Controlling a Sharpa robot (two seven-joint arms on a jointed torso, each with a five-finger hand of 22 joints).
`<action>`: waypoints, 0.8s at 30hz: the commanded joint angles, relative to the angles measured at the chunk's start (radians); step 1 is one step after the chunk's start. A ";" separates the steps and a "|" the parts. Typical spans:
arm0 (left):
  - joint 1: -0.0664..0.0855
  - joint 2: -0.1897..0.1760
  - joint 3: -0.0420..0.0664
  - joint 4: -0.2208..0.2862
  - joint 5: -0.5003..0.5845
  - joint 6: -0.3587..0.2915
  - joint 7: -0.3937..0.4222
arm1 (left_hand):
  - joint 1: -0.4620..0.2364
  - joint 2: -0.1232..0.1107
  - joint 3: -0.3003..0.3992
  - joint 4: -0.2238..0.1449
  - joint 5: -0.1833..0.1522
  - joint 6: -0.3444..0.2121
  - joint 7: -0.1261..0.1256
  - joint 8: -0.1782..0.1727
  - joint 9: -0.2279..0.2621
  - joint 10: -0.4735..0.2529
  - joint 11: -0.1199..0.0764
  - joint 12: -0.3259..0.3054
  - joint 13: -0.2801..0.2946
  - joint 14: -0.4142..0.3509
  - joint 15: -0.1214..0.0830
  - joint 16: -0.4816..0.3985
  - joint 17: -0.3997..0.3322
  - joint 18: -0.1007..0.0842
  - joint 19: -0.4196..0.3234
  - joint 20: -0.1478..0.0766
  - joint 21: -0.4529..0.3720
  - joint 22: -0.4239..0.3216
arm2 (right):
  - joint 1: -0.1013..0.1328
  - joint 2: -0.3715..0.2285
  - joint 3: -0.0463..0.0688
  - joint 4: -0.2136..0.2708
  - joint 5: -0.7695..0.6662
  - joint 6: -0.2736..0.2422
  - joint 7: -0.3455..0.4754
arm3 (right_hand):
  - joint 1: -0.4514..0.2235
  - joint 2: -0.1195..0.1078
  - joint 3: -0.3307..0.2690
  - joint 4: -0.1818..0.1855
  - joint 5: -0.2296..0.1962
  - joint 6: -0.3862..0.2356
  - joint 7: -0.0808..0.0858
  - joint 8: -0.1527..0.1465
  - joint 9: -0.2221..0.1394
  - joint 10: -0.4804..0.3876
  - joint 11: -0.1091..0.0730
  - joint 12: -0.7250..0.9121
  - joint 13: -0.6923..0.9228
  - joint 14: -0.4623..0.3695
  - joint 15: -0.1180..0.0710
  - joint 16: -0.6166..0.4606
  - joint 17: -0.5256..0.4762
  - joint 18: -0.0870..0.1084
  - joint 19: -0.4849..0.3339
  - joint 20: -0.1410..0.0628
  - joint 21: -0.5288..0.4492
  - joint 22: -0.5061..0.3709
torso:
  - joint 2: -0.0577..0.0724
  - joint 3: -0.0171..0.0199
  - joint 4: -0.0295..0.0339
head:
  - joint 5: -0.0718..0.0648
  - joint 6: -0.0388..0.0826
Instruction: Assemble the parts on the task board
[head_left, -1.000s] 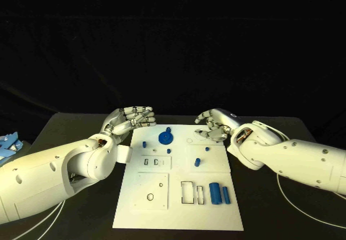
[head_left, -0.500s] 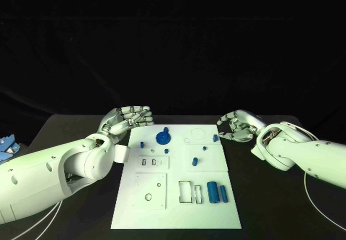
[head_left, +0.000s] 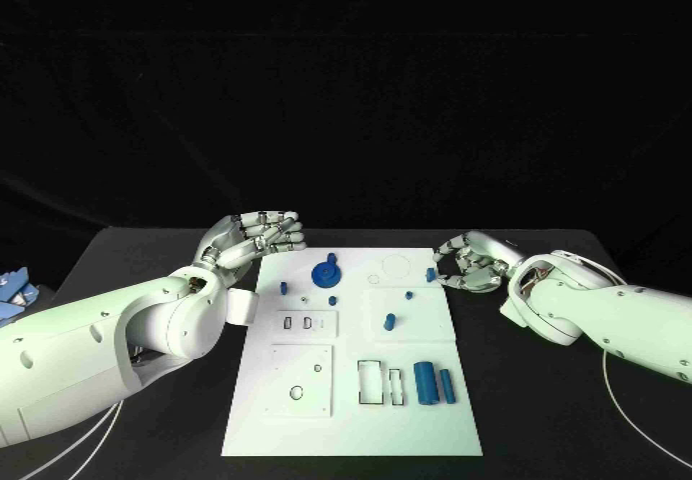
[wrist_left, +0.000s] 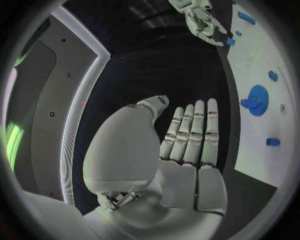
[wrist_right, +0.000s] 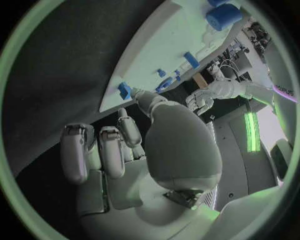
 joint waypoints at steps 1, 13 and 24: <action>0.001 0.001 0.001 0.002 0.001 0.017 0.005 | -0.010 0.002 0.006 -0.001 -0.005 0.001 0.034 -0.006 -0.001 0.000 0.001 -0.002 0.001 -0.005 0.001 -0.003 0.001 0.012 -0.006 0.001 -0.004 -0.002 | -0.004 0.009 0.000 -0.015 -0.007 0.029 -0.005 | 0.010 0.000 0.001 -0.008 0.005 -0.004 0.003 -0.007 0.001 -0.007 0.001 -0.003 0.000 0.082 0.008 0.006 0.167 -0.005 -0.002 0.002 -0.006 0.132 | 0.000 -0.0009 0.0020 | -0.003 -0.003; 0.001 0.003 0.001 0.000 0.001 0.017 0.005 | -0.010 0.002 0.007 -0.003 -0.005 0.001 0.034 -0.006 -0.001 0.000 0.001 -0.002 0.001 -0.004 0.001 -0.004 0.001 0.012 -0.006 0.001 -0.004 -0.002 | -0.009 0.041 -0.001 -0.048 0.006 0.010 -0.003 | 0.007 0.022 0.024 -0.009 0.003 0.013 0.006 -0.004 0.004 0.001 0.002 0.003 0.007 0.083 0.010 0.007 0.173 -0.006 0.002 0.003 -0.003 0.137 | 0.000 -0.0002 -0.0011 | 0.003 -0.007; 0.001 0.005 0.001 -0.003 0.001 0.013 0.003 | -0.006 0.005 0.012 -0.008 -0.004 0.002 0.035 -0.006 -0.002 0.000 0.001 -0.002 0.001 -0.004 0.001 -0.005 0.002 0.013 -0.006 0.001 -0.004 -0.003 | -0.010 0.059 -0.003 -0.065 0.019 0.010 0.000 | -0.001 0.029 0.039 -0.009 -0.006 0.038 0.002 0.005 0.008 0.008 0.000 0.010 0.013 0.083 0.008 0.007 0.173 -0.007 0.004 0.002 -0.002 0.139 | -0.001 0.0000 -0.0007 | 0.003 -0.010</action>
